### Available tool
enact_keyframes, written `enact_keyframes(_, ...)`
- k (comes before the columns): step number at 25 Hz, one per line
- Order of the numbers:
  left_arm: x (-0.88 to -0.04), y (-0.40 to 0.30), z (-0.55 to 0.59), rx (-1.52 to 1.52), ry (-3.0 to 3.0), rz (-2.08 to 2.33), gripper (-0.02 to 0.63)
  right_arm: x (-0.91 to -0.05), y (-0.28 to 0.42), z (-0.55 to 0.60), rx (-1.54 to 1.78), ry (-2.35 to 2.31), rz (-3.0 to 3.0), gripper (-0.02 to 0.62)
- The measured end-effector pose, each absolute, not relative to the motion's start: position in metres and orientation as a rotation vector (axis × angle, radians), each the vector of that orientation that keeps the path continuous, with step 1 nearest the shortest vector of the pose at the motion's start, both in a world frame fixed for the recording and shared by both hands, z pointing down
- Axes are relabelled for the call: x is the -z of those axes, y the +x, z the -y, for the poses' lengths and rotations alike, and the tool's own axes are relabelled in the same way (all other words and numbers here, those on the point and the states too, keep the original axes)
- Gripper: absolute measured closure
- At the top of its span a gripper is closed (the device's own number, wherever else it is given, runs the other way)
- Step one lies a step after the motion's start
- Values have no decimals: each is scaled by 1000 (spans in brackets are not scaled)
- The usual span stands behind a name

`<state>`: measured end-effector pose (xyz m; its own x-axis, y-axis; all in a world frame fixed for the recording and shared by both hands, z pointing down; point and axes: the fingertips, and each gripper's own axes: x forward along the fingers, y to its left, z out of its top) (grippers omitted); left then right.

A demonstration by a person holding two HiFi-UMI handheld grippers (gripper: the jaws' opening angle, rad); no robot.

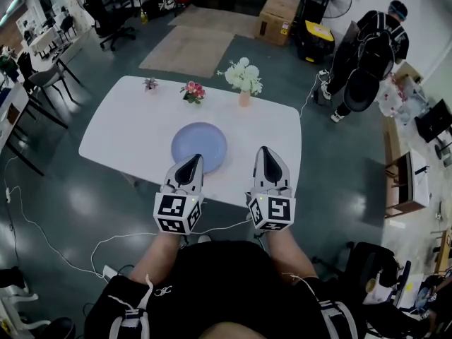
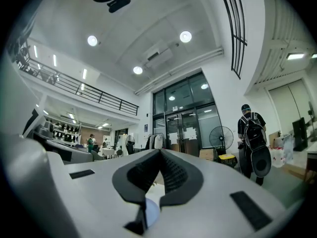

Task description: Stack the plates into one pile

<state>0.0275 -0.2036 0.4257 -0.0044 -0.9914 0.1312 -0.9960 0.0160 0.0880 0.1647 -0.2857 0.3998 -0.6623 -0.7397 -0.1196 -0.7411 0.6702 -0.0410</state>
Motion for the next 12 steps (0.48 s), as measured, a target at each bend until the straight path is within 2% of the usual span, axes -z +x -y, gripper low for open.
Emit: enact_keyframes(12, -425, 30, 208, -66, 2114, 2131, 593, -407, 158, 284, -22, -1160, -2809, 581)
